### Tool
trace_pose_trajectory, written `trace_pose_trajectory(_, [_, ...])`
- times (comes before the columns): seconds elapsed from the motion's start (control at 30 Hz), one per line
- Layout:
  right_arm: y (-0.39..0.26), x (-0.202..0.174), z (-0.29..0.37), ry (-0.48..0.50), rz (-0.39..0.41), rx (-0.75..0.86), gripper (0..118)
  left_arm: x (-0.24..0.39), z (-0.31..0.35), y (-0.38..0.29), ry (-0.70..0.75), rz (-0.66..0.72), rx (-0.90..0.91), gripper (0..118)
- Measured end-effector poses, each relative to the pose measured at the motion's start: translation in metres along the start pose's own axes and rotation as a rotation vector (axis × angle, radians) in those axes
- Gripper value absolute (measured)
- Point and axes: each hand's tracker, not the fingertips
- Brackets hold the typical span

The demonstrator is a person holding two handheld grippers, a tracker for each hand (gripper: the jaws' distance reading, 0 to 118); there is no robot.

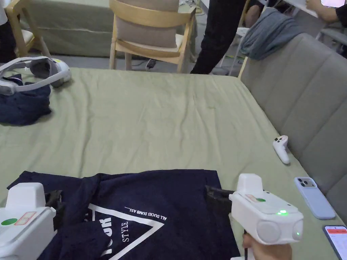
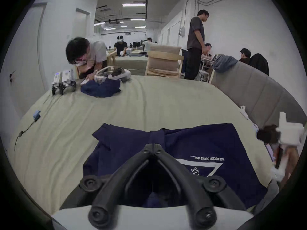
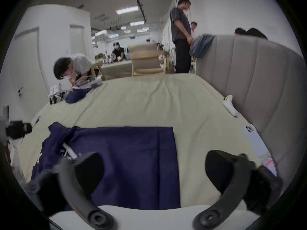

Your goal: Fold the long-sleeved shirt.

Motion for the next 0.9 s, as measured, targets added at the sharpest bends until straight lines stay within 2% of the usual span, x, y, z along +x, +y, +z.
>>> trace_pose_trajectory(0.03, [0.008,0.003,-0.019,0.001,-0.012,-0.021,117,-0.002,-0.008,-0.007,0.004,0.003,-0.007,4])
trace_pose_trajectory(0.1, [0.024,0.006,-0.064,-0.006,0.021,-0.117,117,-0.004,-0.018,-0.009,0.005,0.018,-0.048,4])
trace_pose_trajectory(0.13, [0.025,0.033,-0.098,0.013,0.002,-0.163,116,-0.006,-0.024,-0.013,0.012,0.037,-0.061,4])
trace_pose_trajectory(0.2, [0.028,0.040,-0.137,0.003,0.033,-0.244,108,-0.010,-0.033,-0.018,0.007,0.055,-0.096,4])
trace_pose_trajectory(0.23, [0.027,0.040,-0.151,0.014,0.016,-0.265,100,-0.012,-0.036,-0.019,0.007,0.064,-0.100,4])
trace_pose_trajectory(0.27, [0.026,0.039,-0.161,0.013,0.012,-0.316,81,-0.014,-0.039,-0.022,0.008,0.069,-0.110,4])
trace_pose_trajectory(0.3, [0.025,0.038,-0.167,0.016,-0.009,-0.344,72,-0.017,-0.042,-0.025,0.007,0.065,-0.119,4])
trace_pose_trajectory(0.33, [0.023,0.036,-0.168,0.030,-0.013,-0.359,70,-0.020,-0.043,-0.026,0.009,0.064,-0.124,4])
trace_pose_trajectory(0.4, [0.025,0.025,-0.153,0.037,0.102,-0.294,34,-0.029,-0.044,-0.027,0.006,0.060,-0.131,4])
trace_pose_trajectory(0.43, [0.025,0.022,-0.151,0.078,0.111,-0.295,19,-0.037,-0.047,-0.028,0.009,0.066,-0.131,8])
trace_pose_trajectory(0.47, [0.027,0.019,-0.147,0.076,0.098,-0.285,11,-0.048,-0.050,-0.025,0.010,0.086,-0.139,11])
trace_pose_trajectory(0.5, [0.027,0.014,-0.143,0.085,0.106,-0.267,11,-0.059,-0.053,-0.021,-0.001,0.095,-0.153,11])
trace_pose_trajectory(0.53, [0.026,0.012,-0.144,0.075,0.114,-0.265,7,-0.073,-0.057,-0.016,-0.007,0.118,-0.156,28])
trace_pose_trajectory(0.57, [0.025,0.009,-0.145,0.078,0.144,-0.271,7,-0.086,-0.065,-0.010,0.002,0.128,-0.152,67])
trace_pose_trajectory(0.6, [0.024,0.008,-0.147,0.081,0.149,-0.280,7,-0.098,-0.073,-0.001,0.006,0.112,-0.174,96])
trace_pose_trajectory(0.63, [0.022,0.008,-0.149,0.072,0.147,-0.285,7,-0.112,-0.083,0.009,0.006,0.120,-0.192,111])
trace_pose_trajectory(0.67, [0.021,-0.002,-0.143,0.053,0.152,-0.286,7,-0.127,-0.092,0.018,0.017,0.143,-0.163,107])
trace_pose_trajectory(0.73, [0.017,-0.003,-0.143,0.054,0.115,-0.286,7,-0.154,-0.120,0.034,0.011,0.188,-0.194,110])
trace_pose_trajectory(0.8, [0.019,0.005,-0.148,0.064,0.075,-0.293,7,-0.172,-0.153,0.050,-0.014,0.228,-0.297,111])
trace_pose_trajectory(0.9, [0.021,0.003,-0.148,0.067,0.081,-0.298,7,-0.181,-0.196,0.058,-0.065,0.268,-0.452,106])
